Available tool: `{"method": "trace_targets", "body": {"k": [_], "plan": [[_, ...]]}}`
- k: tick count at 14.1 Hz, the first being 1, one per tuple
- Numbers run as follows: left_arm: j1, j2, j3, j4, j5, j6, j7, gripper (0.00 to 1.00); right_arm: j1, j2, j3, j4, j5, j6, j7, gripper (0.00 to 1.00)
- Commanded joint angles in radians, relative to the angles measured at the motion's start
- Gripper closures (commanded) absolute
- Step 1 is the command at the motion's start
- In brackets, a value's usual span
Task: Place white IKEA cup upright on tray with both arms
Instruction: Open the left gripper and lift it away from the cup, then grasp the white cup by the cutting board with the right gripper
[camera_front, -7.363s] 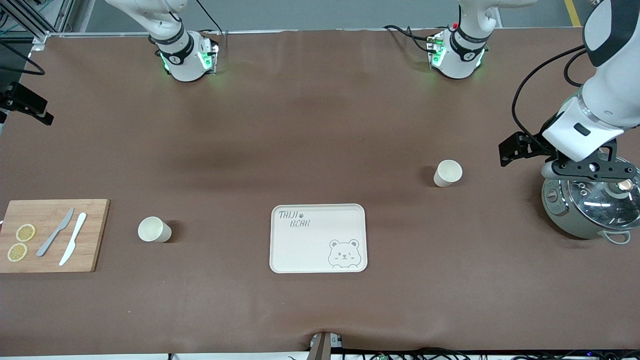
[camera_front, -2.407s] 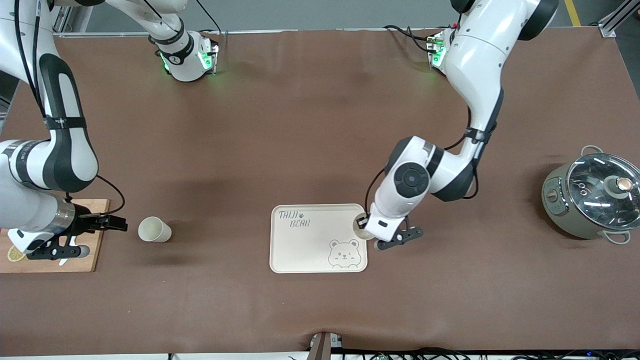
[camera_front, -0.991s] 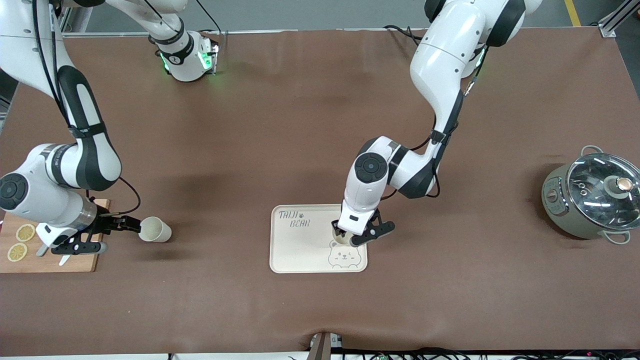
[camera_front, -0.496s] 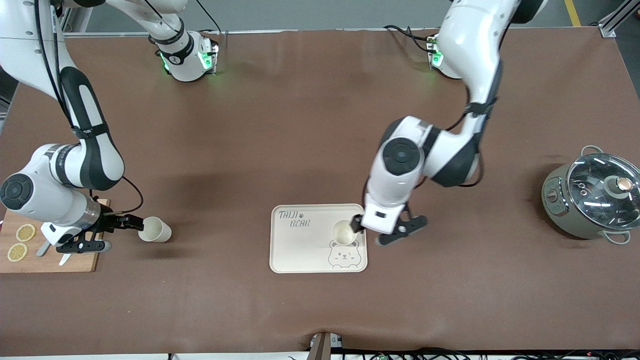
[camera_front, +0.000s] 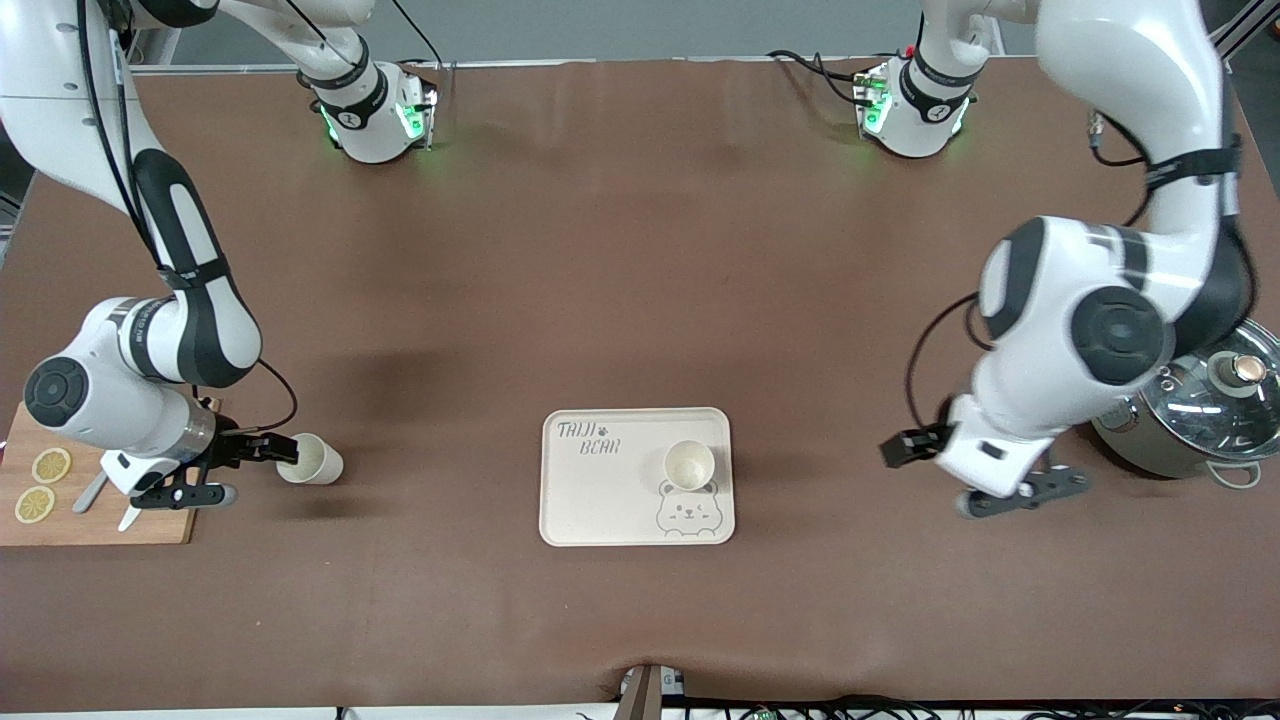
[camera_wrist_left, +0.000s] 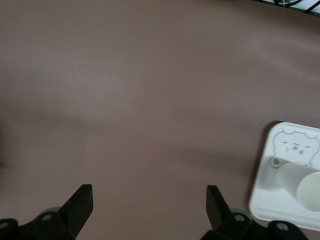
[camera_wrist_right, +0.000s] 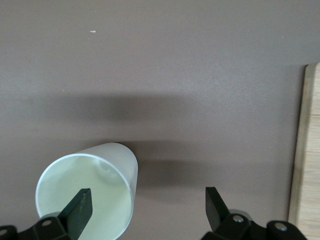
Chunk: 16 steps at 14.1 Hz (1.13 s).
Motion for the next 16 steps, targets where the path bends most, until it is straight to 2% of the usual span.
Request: {"method": "trace_targets", "body": {"k": [1,4,6,10,12,15,16], "plan": [[0.14,-0.085,-0.014,-0.048,-0.057,-0.007,0.263,0.0,-0.006,0.021,0.008,0.004,0.002,0.014,0.005,0.0],[0.229,-0.146,-0.014,-0.046,-0.06,-0.078,0.47,0.0,0.01,0.031,0.008,0.001,0.001,0.048,0.005,0.0],[0.259,-0.211,-0.016,-0.048,-0.065,-0.162,0.488,0.0,0.011,0.033,0.008,0.001,0.001,0.049,0.005,0.0],[0.251,-0.335,-0.019,-0.077,-0.075,-0.306,0.474,0.0,0.016,0.033,0.008,0.001,-0.004,0.051,0.005,0.0],[0.253,-0.36,-0.049,-0.117,-0.072,-0.307,0.466,0.0,0.016,0.033,0.008,0.001,-0.005,0.048,0.002,0.22],[0.25,-0.355,-0.053,-0.122,-0.06,-0.299,0.48,0.0,0.014,0.033,0.008,0.001,-0.005,0.048,-0.036,0.37],[0.248,-0.354,-0.053,-0.117,-0.06,-0.291,0.477,0.0,0.014,0.033,0.008,0.001,-0.005,0.048,-0.042,0.44]]}}
